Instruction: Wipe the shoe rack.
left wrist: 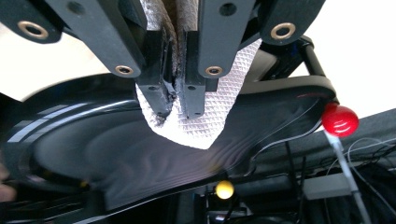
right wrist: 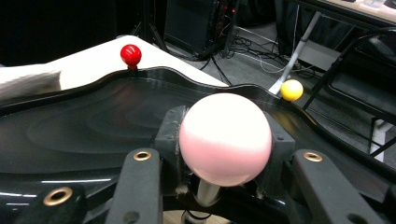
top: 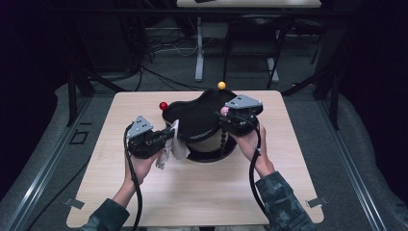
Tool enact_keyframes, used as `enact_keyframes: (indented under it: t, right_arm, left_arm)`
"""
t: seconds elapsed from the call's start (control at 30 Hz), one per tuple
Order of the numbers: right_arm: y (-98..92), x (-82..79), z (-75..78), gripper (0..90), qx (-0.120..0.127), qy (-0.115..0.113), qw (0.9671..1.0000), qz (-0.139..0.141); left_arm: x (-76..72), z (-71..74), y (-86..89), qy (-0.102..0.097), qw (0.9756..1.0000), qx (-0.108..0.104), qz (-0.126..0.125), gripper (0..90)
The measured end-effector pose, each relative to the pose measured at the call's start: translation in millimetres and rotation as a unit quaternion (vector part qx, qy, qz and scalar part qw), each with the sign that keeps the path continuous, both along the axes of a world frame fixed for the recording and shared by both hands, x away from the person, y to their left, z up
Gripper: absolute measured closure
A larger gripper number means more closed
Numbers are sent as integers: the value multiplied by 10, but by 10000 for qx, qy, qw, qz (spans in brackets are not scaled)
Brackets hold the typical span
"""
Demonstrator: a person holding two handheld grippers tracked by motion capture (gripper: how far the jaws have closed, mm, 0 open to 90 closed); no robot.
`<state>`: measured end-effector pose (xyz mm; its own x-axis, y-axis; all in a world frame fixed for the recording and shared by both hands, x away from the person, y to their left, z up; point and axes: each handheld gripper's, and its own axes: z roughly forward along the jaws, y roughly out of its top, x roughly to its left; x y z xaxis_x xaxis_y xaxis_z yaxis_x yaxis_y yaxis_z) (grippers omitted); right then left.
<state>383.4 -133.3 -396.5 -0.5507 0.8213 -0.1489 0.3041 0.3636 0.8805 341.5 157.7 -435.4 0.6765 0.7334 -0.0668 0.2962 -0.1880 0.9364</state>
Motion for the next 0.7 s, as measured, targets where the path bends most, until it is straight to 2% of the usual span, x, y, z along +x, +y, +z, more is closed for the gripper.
enact_keyframes:
  t: [0.13, 0.2, 0.3, 0.43, 0.53, 0.57, 0.7]
  right_arm:
    - [-4, 3, 4, 599, 13, 49, 10000, 56]
    - [0, 3, 3, 599, -1, 21, 10000, -1]
    - [1, 5, 5, 599, -6, 28, 10000, 8]
    - [1, 6, 6, 599, -11, 34, 10000, 8]
    - [1, 6, 7, 599, -7, 44, 10000, 16]
    - [2, 5, 7, 599, -10, 46, 10000, 19]
    - [-1, 10, 6, 599, 19, 50, 10000, 50]
  left_arm:
    - [-89, 52, -34, -58, 10000, 17, -74, 838]
    - [-145, 87, -65, -94, 9999, 26, -125, 838]
    - [-257, 169, -147, -211, 9994, 69, -264, 838]
    - [-333, 230, -235, -230, 9990, 42, -392, 838]
    - [-391, 278, -350, -289, 9980, 100, -551, 838]
    - [-416, 295, -429, -327, 9975, 180, -608, 838]
    - [-432, 304, -501, -425, 9970, 274, -594, 839]
